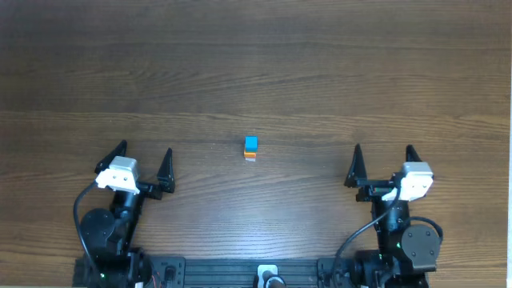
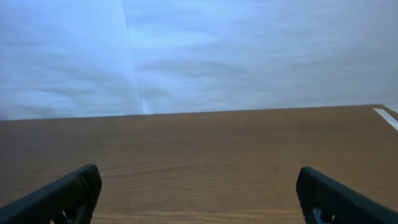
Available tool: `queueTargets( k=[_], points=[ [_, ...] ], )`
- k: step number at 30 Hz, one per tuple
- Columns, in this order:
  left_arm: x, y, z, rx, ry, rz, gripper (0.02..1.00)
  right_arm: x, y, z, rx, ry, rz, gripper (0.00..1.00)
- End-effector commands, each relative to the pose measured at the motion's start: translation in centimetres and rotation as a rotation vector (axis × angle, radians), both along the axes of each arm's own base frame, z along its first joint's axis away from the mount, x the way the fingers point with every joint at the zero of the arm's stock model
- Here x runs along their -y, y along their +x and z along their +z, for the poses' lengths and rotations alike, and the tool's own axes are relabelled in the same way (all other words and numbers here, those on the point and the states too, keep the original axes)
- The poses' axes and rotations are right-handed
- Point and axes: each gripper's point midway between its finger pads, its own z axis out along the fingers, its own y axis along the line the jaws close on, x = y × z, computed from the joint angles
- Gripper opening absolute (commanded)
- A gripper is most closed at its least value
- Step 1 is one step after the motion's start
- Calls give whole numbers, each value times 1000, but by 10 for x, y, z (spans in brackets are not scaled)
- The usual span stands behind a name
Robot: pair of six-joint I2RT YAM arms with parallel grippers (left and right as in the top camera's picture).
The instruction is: Stack Cubes
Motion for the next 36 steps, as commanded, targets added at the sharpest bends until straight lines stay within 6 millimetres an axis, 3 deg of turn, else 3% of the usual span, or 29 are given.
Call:
queueTargets(
  k=[1,11,17,23,36],
  points=[
    [1,0,-1,4,10,-10,1000,-5,7,-15,8,-12,27,993],
    [1,0,-1,4,10,-10,1000,4,21,-49,44,-44,-27,993],
    [1,0,-1,4,10,-10,1000,4,22,-57,12,-108,-30,993],
    [1,0,-1,4,10,-10,998,12,21,-81,-90,-115,-69,989],
    [1,0,-1,4,10,-10,998,11,21,-81,-88,-114,-66,993]
  ],
)
